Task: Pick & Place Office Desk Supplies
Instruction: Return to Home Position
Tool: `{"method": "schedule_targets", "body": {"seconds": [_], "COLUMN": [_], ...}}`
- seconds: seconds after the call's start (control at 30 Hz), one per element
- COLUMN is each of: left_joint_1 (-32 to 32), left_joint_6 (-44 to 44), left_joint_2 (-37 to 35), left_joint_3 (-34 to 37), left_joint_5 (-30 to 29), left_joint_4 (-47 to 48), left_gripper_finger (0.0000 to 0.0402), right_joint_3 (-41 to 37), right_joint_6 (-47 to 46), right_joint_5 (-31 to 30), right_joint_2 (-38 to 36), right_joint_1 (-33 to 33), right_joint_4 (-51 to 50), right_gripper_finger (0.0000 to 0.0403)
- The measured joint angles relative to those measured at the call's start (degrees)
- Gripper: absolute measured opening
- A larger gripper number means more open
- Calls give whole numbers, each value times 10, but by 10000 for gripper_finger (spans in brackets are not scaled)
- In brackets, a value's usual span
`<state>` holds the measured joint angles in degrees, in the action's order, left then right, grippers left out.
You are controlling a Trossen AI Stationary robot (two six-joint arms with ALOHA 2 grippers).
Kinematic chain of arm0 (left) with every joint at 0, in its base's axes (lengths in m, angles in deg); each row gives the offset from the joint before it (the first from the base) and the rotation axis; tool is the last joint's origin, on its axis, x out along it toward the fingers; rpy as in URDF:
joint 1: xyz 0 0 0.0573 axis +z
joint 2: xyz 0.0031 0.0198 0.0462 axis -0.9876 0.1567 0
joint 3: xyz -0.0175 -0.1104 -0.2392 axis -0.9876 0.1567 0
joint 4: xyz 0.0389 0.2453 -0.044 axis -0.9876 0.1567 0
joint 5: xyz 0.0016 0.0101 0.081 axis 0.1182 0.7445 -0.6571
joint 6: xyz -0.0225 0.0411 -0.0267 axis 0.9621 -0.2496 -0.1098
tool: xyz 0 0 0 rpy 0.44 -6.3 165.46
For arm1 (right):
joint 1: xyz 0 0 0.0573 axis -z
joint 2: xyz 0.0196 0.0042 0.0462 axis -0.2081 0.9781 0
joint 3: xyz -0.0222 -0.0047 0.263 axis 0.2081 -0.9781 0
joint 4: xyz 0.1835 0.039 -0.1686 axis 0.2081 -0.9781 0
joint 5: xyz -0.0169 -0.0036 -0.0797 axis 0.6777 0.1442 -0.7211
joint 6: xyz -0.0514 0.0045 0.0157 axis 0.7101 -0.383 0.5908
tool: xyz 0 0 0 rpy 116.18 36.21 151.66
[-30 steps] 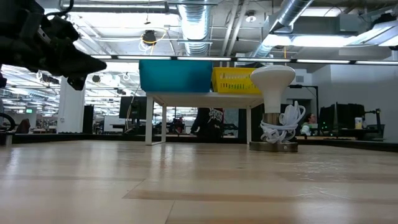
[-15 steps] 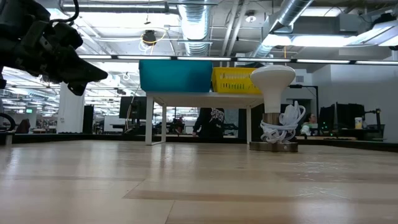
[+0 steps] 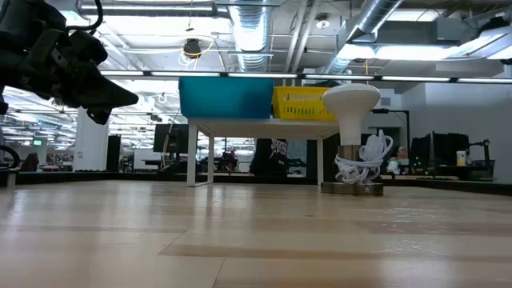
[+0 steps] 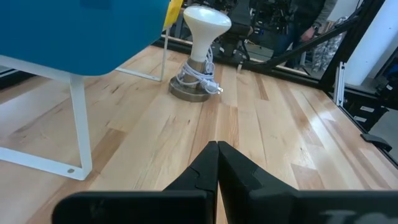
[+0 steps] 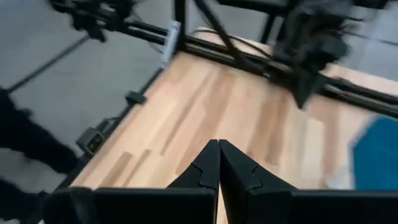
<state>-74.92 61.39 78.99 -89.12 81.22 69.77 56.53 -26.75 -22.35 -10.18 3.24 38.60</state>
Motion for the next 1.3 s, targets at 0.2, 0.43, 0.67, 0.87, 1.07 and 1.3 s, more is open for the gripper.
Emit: {"method": "schedule_targets", "body": {"seconds": [0.2, 0.43, 0.67, 0.87, 1.07, 1.3], "left_joint_1": [0, 0, 0, 0, 0, 0], "left_joint_6": [0, 0, 0, 0, 0, 0], "left_joint_2": [1, 1, 1, 1, 1, 1], "left_joint_3": [0, 0, 0, 0, 0, 0], "left_joint_5": [0, 0, 0, 0, 0, 0], "left_joint_4": [0, 0, 0, 0, -1, 0], "left_gripper_finger": [0, 0, 0, 0, 0, 0], "right_joint_3": [1, -60, -348, -555, -679, -758], "right_joint_6": [63, 95, 6, -76, -113, -72], "right_joint_5": [127, 201, 199, 143, 83, 58], "right_joint_2": [43, 11, -151, -320, -475, -606], "right_joint_1": [47, 103, 104, 93, 88, 88], "right_joint_4": [44, 53, 300, 384, 386, 384], "right_gripper_finger": [0, 0, 0, 0, 0, 0]}}
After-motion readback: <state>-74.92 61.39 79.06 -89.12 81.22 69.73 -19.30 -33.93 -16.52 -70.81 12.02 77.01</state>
